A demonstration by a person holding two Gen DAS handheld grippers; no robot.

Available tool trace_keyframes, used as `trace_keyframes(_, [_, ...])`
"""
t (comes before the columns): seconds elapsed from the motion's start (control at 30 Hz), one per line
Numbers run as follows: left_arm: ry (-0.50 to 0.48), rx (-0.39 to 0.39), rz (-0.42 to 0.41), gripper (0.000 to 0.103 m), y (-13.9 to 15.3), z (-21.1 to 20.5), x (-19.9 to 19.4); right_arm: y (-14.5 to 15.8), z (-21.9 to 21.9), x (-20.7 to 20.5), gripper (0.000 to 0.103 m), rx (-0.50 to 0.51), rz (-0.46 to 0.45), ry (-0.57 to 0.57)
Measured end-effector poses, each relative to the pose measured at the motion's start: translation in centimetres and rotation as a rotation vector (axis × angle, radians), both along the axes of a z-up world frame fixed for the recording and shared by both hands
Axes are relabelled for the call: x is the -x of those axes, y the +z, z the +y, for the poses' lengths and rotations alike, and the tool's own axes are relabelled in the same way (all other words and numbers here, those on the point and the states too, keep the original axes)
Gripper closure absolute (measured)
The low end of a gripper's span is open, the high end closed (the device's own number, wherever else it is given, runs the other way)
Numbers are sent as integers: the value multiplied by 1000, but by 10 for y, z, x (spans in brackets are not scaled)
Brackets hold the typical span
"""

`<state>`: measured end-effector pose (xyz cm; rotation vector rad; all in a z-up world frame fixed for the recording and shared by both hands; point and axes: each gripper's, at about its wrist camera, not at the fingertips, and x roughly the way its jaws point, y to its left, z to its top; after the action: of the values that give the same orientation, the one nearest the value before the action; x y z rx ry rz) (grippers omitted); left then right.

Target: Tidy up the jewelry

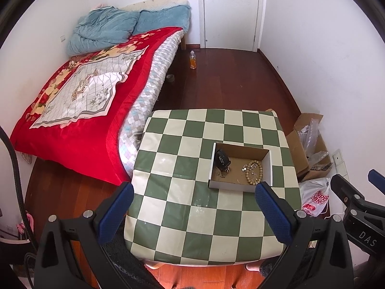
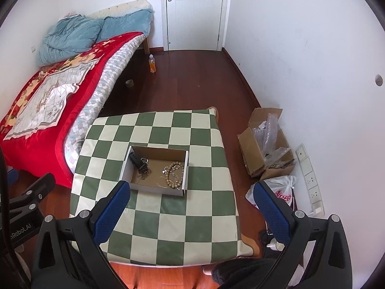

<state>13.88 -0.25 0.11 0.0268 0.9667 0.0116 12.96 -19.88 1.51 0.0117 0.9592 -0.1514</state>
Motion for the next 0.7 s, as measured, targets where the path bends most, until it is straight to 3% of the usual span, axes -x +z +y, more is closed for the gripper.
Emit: trace_keyframes(0.7, [-18,-5,-1,0,0,-6,2,-3,0,5,0,-7,5,1])
